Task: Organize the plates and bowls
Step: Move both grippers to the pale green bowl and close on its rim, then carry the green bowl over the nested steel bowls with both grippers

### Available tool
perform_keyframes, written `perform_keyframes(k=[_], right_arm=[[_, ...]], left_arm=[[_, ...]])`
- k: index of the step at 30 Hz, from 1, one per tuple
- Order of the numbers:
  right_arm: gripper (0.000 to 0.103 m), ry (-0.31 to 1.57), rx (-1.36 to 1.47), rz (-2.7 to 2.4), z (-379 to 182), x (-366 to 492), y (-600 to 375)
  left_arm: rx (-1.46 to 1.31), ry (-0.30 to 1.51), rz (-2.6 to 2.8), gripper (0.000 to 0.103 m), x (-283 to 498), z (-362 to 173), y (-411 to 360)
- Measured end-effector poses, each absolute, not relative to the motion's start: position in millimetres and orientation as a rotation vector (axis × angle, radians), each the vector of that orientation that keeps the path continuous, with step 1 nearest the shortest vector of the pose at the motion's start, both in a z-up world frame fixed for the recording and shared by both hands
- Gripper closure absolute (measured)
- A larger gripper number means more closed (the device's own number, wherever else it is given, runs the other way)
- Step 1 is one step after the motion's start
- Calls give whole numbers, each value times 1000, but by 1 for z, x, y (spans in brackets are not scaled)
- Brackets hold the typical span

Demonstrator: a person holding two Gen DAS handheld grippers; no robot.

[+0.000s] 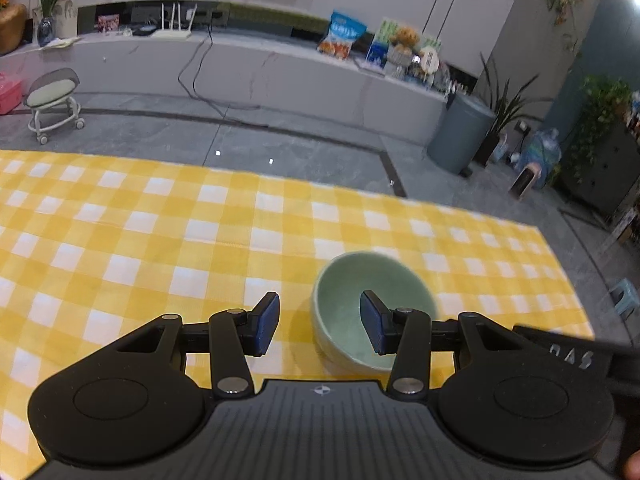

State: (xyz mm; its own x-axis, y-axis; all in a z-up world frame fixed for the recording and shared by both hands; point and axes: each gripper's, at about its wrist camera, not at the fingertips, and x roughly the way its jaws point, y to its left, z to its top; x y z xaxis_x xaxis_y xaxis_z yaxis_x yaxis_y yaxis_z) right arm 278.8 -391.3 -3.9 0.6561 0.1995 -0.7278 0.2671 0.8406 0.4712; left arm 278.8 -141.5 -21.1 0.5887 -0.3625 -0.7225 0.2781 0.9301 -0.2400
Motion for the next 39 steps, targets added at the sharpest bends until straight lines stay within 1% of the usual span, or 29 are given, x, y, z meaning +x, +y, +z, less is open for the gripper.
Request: perform_keyframes(k=[4,5,7,8,9,10,12,13,14,15,16,17,18,19,25,31,39], right_arm=[[57,931,561,-65,-14,301,-380],[57,946,557,-64,-17,305,-377],[66,973,559,-58,-25,311,-374],[68,986,564,-56,-27,314,-372],[72,999,572,-57,-31,316,-371],[78,1010,576,-53,-34,318,-371],[79,1007,583,-50,-38,319,-371],[79,1006,586,-48,-39,320,-371],[79,1004,591,-46,-41,320,-372],[79,1004,601,-44,-42,320,-373],[80,1003,614,-42,-43,320,-374],[80,1001,629,-41,-45,320,-376],[83,999,644,-41,-46,321,-377],[85,999,650,-42,-48,321,-378],[91,1024,628,-79,-47,317,-375],[91,1024,667,-76,-38,294,-377],[92,979,645,-45,5,247,-371]], left_arm=[[-111,921,-357,51,291,-34,-143],[-114,925,-356,52,293,-36,-143],[-117,942,-350,55,296,-39,-144],[-125,955,-347,55,298,-41,-144],[-139,971,-348,55,300,-44,-143],[-152,990,-348,58,302,-46,-144],[-155,1014,-336,62,307,-51,-147],[-152,1021,-336,67,308,-53,-149],[-152,1028,-336,69,309,-54,-150],[-158,1033,-339,74,309,-55,-152],[-166,1038,-344,80,310,-57,-152],[-171,1046,-351,83,309,-58,-153],[-170,1057,-353,88,310,-59,-155],[-162,1064,-344,89,309,-60,-157],[-189,1069,-333,92,304,-53,-155],[-161,1062,-351,92,284,-40,-156],[-187,1035,-363,92,242,0,-147]])
